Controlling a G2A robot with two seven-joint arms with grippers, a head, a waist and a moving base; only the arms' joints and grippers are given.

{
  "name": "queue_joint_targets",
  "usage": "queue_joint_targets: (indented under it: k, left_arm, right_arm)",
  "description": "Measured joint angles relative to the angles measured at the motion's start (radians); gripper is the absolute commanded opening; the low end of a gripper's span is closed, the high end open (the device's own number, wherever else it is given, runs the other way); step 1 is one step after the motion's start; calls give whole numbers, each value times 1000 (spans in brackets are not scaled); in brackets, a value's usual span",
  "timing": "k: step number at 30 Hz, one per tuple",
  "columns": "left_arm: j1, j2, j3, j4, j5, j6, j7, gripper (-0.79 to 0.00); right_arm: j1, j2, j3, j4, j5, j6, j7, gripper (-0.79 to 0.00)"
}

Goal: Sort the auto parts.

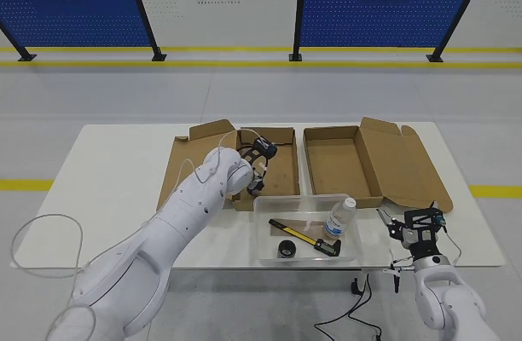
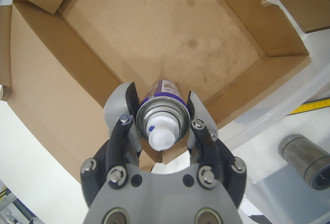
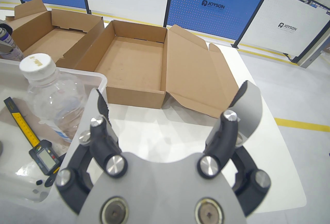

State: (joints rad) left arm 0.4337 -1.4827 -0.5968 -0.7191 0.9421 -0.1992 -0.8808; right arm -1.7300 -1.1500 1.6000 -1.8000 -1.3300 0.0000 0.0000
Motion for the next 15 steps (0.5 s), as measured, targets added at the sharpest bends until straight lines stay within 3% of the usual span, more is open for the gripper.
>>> queue_joint_targets:
  k: [1,9,15]
  left_arm:
    - [-2,-4,2,7,0,-1,1,-437]
    - [-21,-31,12,62,3,-11,7,-397]
    - [-29,-46,14,95,10,-15,9,-215]
  right_arm:
    - [0,0,0,0,0,0,0,0]
    - [0,0,0,0,0,0,0,0]
    - [0,0,0,0,0,0,0,0]
